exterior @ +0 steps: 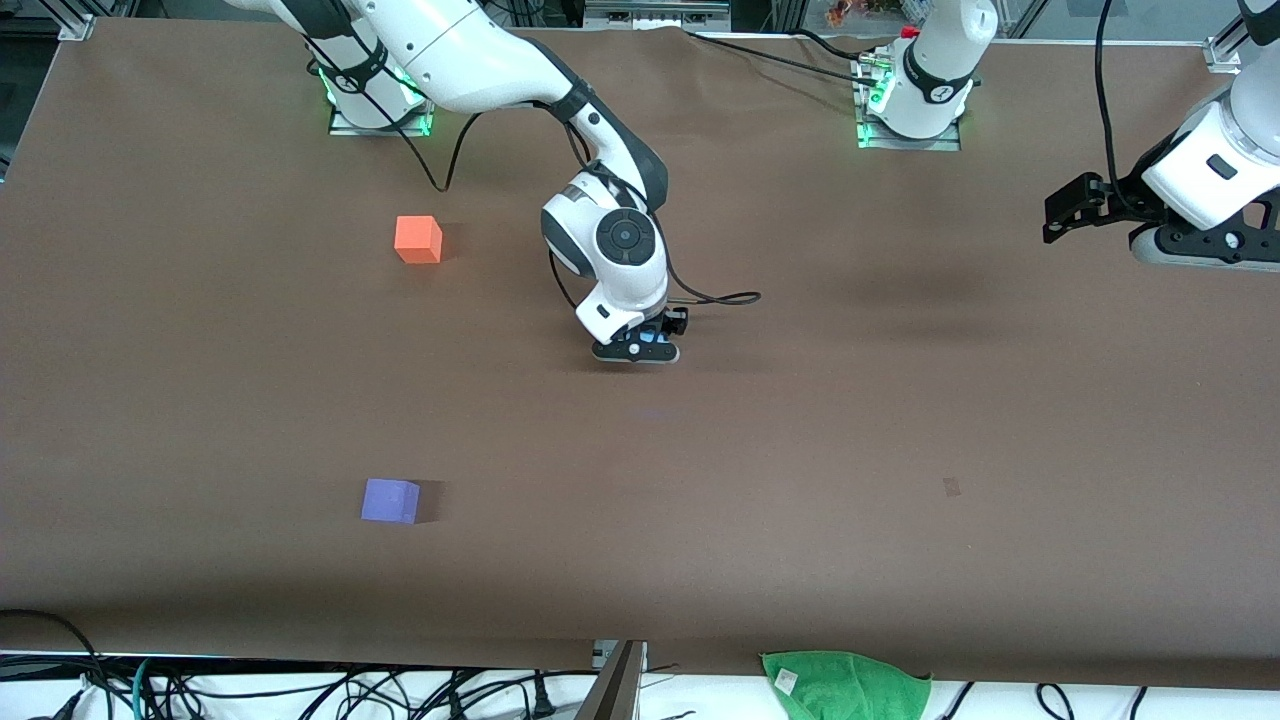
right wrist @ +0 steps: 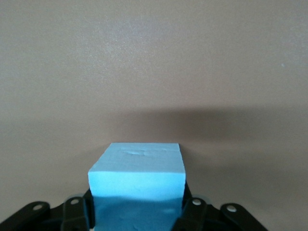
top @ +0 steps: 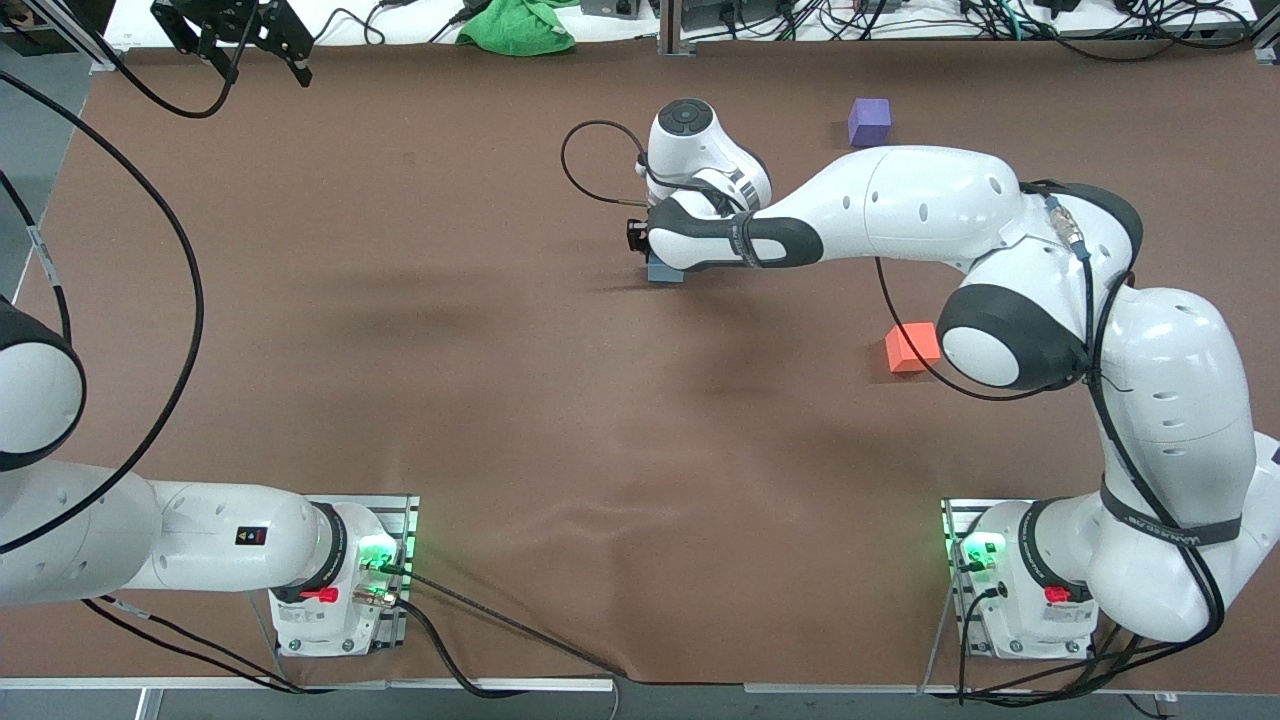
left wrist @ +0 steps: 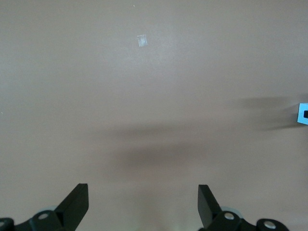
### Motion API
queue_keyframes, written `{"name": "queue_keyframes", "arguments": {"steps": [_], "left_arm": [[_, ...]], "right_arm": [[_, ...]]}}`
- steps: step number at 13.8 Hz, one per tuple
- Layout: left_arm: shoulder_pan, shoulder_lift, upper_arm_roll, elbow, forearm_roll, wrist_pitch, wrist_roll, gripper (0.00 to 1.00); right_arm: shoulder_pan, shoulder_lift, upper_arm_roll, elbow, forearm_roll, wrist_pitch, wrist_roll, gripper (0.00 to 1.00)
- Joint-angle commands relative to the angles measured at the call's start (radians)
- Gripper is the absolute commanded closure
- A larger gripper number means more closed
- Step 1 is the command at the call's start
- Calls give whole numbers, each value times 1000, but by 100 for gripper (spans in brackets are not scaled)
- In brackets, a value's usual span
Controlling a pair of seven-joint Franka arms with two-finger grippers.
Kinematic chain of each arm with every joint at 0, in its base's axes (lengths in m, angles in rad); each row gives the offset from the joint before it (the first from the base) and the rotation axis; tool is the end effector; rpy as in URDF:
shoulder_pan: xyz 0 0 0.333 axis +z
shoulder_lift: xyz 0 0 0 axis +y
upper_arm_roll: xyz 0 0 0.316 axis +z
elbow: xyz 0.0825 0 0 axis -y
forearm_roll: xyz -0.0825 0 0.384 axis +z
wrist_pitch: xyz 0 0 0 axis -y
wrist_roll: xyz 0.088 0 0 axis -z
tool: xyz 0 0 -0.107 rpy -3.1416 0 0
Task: Place blue block between orange and purple blocks
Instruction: 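Close the right gripper on the blue cube and lift it, then carry the blue cube with the right gripper toward the orange cube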
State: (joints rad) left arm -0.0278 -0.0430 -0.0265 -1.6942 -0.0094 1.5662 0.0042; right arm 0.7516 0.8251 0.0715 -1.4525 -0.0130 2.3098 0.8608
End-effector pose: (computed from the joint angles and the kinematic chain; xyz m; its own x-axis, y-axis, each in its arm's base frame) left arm 0.5360 -0.0304 0.5896 0.9947 -0.0582 -0.0849 -0.0577 -0.9983 0.0086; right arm 0.5003 0.5252 0.1971 0.9986 -0.0526 -0.0102 -0.0531 -0.9972 -0.0534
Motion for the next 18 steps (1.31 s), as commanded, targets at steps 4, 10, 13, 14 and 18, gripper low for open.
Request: {"name": "queue_keyframes", "arguments": {"steps": [4, 10, 13, 14, 18], "left_arm": [[2, 3, -1, 18, 19, -12, 13, 0], [2, 3, -1, 18, 19, -11, 11, 0], [2, 2, 0, 18, 19, -12, 16, 0], [3, 2, 0, 18, 19, -14, 19, 0], [3, 2, 0, 18, 19, -12, 19, 0]], "right_arm": [[-14, -47, -19, 30, -33, -9, -9, 57], [-125, -240, -58, 18, 4, -315, -170, 57], [-234, -337, -61, -31, 60, -437, -333, 57], [-260, -368, -61, -61, 61, -451, -362, 57], [-285, -437, -183, -201, 61, -435, -567, 57]]}}
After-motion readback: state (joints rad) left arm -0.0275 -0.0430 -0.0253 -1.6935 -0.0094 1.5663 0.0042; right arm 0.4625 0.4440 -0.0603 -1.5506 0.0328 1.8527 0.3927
